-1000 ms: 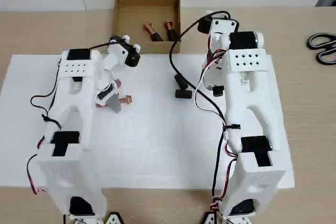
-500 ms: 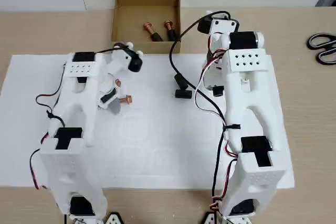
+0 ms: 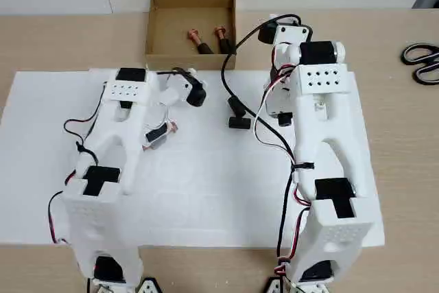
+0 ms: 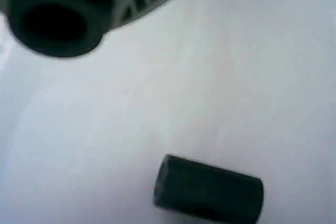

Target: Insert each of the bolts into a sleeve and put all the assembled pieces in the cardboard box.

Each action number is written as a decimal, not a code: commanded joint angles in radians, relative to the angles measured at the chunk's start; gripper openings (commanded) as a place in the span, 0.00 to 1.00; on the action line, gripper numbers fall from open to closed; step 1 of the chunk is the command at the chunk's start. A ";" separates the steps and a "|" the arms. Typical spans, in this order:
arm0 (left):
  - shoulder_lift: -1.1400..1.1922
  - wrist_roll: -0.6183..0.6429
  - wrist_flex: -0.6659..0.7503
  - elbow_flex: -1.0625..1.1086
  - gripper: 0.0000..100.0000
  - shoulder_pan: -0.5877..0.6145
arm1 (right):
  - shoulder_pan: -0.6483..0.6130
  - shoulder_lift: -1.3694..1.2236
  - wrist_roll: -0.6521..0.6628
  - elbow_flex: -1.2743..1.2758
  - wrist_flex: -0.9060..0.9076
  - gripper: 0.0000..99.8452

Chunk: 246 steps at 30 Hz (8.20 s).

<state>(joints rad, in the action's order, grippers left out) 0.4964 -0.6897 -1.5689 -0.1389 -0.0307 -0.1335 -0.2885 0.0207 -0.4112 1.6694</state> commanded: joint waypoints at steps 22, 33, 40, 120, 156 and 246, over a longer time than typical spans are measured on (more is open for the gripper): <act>-0.637 0.241 -0.020 0.426 0.00 -0.052 | -0.001 0.062 0.009 -0.005 -0.010 0.04; -0.660 0.368 0.264 0.719 0.00 0.029 | -0.001 0.062 0.009 -0.005 -0.010 0.04; -0.660 0.374 0.245 0.717 0.01 0.026 | -0.001 0.062 0.009 -0.005 -0.010 0.04; -0.437 0.531 0.218 0.470 0.01 -0.020 | -0.001 0.064 0.009 -0.005 -0.010 0.04; -1.140 0.997 0.130 0.387 0.01 -0.158 | -0.133 0.977 0.006 0.534 -0.154 0.03; -1.361 1.115 0.657 0.855 0.01 -0.503 | -0.530 1.975 -0.207 1.953 -1.078 0.03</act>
<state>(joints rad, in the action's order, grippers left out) -0.8431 0.4196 -0.9076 0.7234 -0.5232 -0.6644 1.6709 -0.1834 1.5528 0.6183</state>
